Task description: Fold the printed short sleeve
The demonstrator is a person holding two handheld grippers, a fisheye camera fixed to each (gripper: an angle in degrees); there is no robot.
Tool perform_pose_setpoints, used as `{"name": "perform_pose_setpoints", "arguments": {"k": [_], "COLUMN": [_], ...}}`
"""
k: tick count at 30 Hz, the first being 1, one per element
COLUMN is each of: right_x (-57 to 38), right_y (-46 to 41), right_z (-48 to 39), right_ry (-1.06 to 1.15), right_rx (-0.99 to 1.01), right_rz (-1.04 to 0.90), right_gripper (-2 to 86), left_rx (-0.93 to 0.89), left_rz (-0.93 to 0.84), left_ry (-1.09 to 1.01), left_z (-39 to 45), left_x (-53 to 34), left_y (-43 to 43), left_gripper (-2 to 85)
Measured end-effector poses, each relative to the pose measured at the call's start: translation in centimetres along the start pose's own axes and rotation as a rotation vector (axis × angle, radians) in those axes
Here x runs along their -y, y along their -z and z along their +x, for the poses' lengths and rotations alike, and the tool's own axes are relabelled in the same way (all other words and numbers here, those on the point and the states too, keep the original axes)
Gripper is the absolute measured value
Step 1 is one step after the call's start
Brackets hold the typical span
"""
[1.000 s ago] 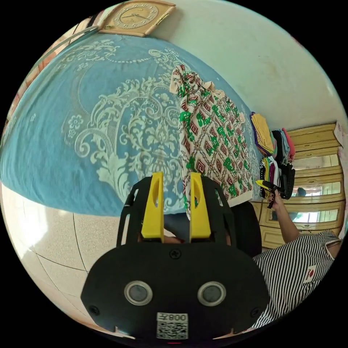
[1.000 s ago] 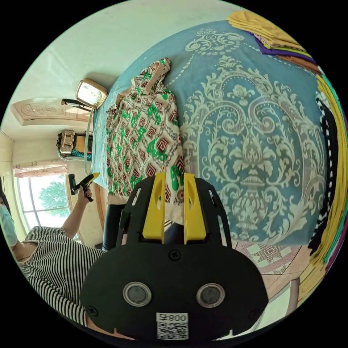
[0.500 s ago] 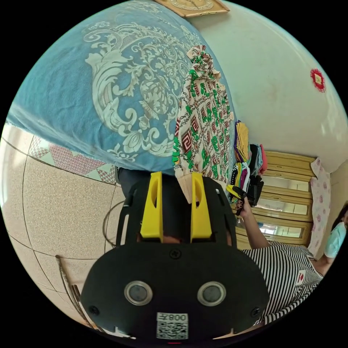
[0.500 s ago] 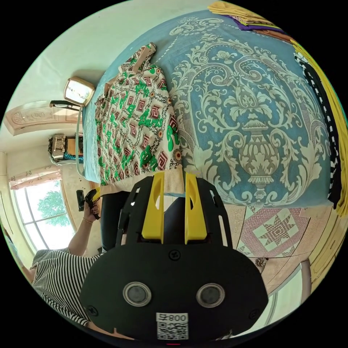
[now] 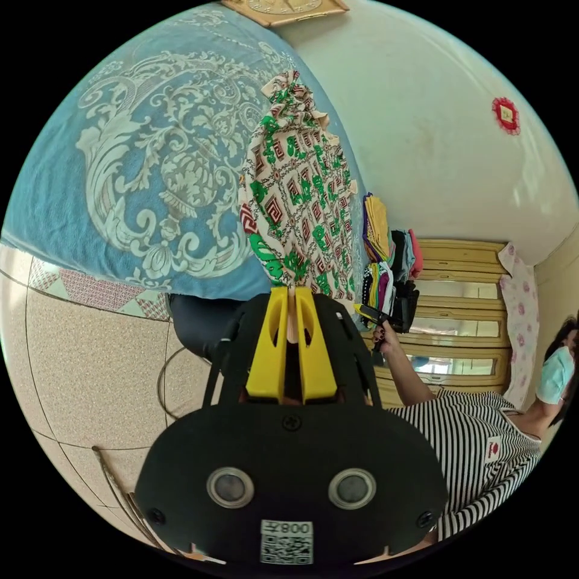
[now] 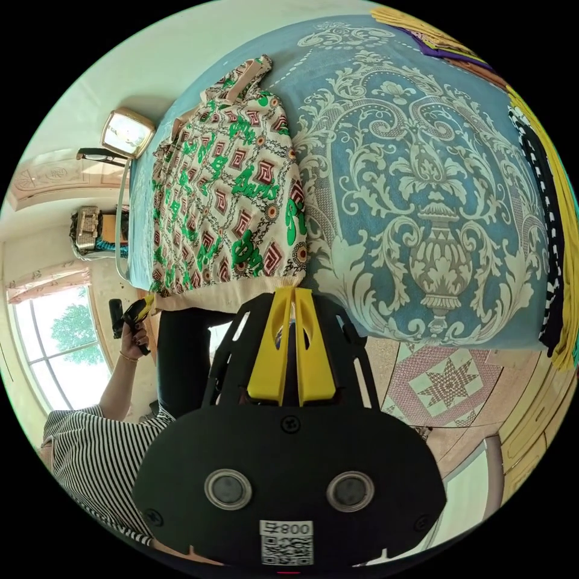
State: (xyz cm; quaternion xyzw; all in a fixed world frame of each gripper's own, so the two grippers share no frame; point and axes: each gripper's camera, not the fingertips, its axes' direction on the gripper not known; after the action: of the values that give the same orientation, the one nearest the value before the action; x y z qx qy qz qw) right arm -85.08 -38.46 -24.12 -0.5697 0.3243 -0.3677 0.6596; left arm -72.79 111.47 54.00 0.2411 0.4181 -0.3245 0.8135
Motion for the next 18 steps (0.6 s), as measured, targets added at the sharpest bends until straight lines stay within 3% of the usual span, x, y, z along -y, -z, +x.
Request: {"name": "perform_pose_setpoints", "arguments": {"k": [7,12,18], "right_x": [2.3,7.5,5.0], "right_y": [6.5,17.9,31.8], "right_z": [-0.9,-5.1,-10.6], "right_ry": [0.108,0.252,0.446], "right_rx": [0.16,0.216,0.258], "right_rz": [0.163,0.375,0.646], "right_gripper": [0.3,0.3,0.2], "left_rx": [-0.012,-0.007,0.036], "left_rz": [0.1,0.266,0.437], "left_ry": [-0.121,-0.333,-0.633], "left_z": [4.6,16.6,32.1], "left_x": [7.0,15.8,15.6], "left_y": [2.6,8.3,16.4], "left_gripper": [2.4,2.3,2.3]}}
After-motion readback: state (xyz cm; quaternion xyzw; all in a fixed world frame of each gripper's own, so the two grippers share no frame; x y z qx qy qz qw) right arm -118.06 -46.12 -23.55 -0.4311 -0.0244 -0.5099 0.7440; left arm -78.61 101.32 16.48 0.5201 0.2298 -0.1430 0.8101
